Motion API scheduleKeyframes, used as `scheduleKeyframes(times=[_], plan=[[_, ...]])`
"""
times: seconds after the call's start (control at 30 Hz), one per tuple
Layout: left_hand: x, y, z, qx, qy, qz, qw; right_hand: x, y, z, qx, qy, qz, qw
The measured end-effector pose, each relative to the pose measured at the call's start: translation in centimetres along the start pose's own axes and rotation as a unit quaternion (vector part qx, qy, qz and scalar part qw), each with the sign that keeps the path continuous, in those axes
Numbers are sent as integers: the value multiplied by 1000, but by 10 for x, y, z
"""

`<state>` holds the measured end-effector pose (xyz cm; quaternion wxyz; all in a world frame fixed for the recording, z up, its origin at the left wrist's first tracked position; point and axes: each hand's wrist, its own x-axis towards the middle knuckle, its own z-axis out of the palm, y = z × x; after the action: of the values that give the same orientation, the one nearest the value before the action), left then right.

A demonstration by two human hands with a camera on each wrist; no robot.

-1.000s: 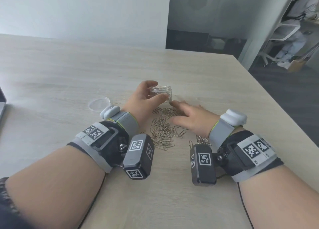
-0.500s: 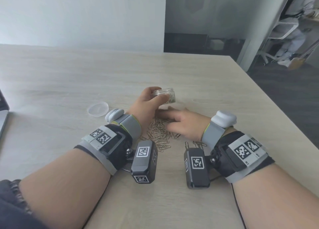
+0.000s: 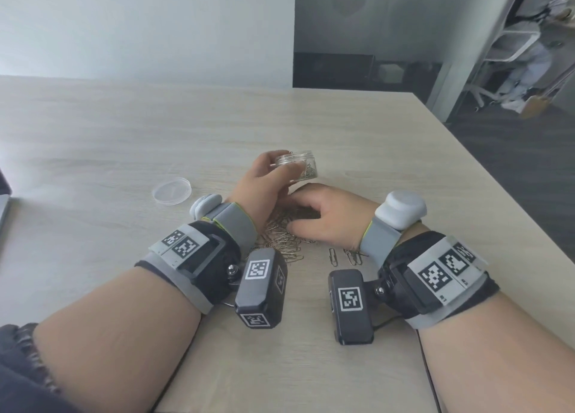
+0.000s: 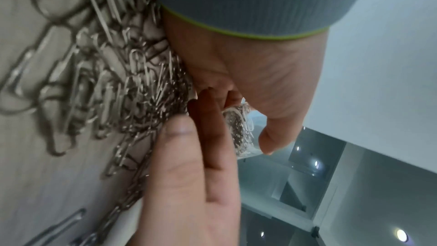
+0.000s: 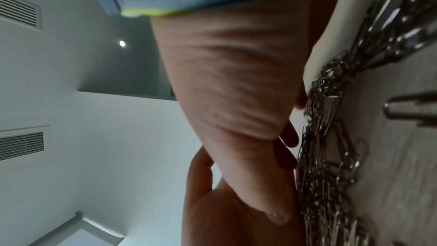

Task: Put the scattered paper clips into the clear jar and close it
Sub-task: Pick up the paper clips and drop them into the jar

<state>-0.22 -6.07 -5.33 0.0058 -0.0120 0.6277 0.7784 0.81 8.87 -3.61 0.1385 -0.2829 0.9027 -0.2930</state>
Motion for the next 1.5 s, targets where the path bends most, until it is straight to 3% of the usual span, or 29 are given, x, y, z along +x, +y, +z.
scheduleKeyframes(times=[0.1,0.2,0.47,0.73,0.97,1.33,1.5], plan=[[4,1,-9,-47,-12,-14,999,-2,0,-1,-92,21,39,995],[8,7,-21,-47,-4,-19,999,-7,-9,0,-158,-4,84,984],[15,10,-33,-59,-2,-31,998,1,-38,28,-237,-13,47,970],[11,8,-28,-5,-14,-10,1000,2,-35,15,-181,-7,21,983],[10,8,-30,68,-57,12,996,-5,-17,-9,-170,14,60,983],[6,2,-28,144,-82,46,985,-9,-4,-21,-159,96,103,977],[4,-2,-27,189,-86,59,976,-12,5,-30,-105,192,108,970]])
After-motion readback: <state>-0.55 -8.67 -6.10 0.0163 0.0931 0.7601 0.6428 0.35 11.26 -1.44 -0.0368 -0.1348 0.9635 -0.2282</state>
